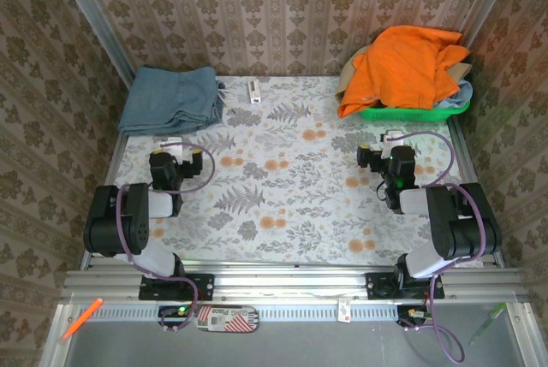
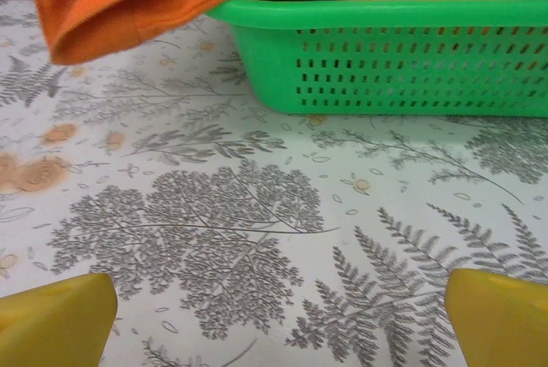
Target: Fold and stack the trousers
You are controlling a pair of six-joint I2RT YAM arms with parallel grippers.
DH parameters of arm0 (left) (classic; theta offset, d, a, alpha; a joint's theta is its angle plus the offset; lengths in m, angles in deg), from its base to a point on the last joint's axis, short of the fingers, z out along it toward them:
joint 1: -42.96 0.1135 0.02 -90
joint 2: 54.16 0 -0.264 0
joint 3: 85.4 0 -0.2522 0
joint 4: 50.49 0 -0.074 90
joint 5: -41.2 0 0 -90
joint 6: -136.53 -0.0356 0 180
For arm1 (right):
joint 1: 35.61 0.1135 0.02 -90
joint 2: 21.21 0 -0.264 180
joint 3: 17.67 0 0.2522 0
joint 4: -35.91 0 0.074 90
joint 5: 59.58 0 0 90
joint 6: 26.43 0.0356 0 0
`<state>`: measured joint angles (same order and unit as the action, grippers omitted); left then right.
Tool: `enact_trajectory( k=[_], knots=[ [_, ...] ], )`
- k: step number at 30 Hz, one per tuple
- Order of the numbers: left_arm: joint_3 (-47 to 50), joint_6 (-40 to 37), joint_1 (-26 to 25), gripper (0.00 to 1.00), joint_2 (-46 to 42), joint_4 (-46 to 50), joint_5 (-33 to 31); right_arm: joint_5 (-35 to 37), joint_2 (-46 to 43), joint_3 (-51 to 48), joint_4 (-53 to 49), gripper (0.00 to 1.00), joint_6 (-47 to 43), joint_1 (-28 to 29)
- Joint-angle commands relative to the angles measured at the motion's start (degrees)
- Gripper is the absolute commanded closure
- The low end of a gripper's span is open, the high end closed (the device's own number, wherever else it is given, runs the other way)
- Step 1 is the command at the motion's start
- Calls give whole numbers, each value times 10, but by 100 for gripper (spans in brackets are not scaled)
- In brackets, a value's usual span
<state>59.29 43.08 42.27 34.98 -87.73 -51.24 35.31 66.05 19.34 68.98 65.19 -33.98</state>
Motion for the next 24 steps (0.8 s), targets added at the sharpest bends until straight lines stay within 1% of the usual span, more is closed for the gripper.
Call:
enact_trajectory(
  k=[1,2,3,5,6,7,8,9,10,11,12,13,14,15,17,18,20,21,24],
  knots=[
    [-43,9,-10,0,-89,112,-40,137,-88,49,-123,0,-30,58],
    [-64,8,-13,0,-135,175,-33,183,-139,94,-213,0,-56,96],
    [-84,30,-19,0,-174,219,-40,199,-183,135,-276,0,-71,129],
    [-122,102,-27,0,-248,306,-42,179,-246,219,-372,0,-66,172],
    [-142,151,-30,0,-280,350,-45,158,-267,283,-436,0,-21,186],
    [-163,208,-32,0,-308,396,-47,144,-274,323,-477,0,15,187],
    [-185,262,-33,0,-339,450,-47,125,-278,381,-536,0,73,185],
    [-205,312,-32,0,-369,504,-36,102,-278,412,-571,0,106,177],
    [-221,358,-28,0,-393,550,-23,64,-281,435,-587,0,149,164],
    [-235,405,-21,0,-426,608,-7,40,-287,441,-593,0,194,156],
    [-236,420,-9,0,-461,633,22,16,-295,435,-592,0,235,141],
    [-224,407,2,0,-493,629,37,-13,-301,426,-577,0,257,125],
    [-200,452,7,0,-535,632,11,-50,-299,417,-559,1,276,105],
    [-177,489,19,0,-578,635,-4,-62,-284,429,-577,10,288,92],
    [-144,497,52,2,-628,602,55,-34,-229,488,-666,24,271,90],
    [-143,508,67,4,-633,609,84,-5,-197,514,-708,24,268,89],
    [-152,507,77,7,-616,618,142,39,-143,545,-749,24,280,76],
    [-160,502,77,9,-600,629,165,46,-115,553,-751,24,283,66],
    [-180,491,76,11,-555,662,222,44,-26,594,-764,24,304,28]
  ],
)
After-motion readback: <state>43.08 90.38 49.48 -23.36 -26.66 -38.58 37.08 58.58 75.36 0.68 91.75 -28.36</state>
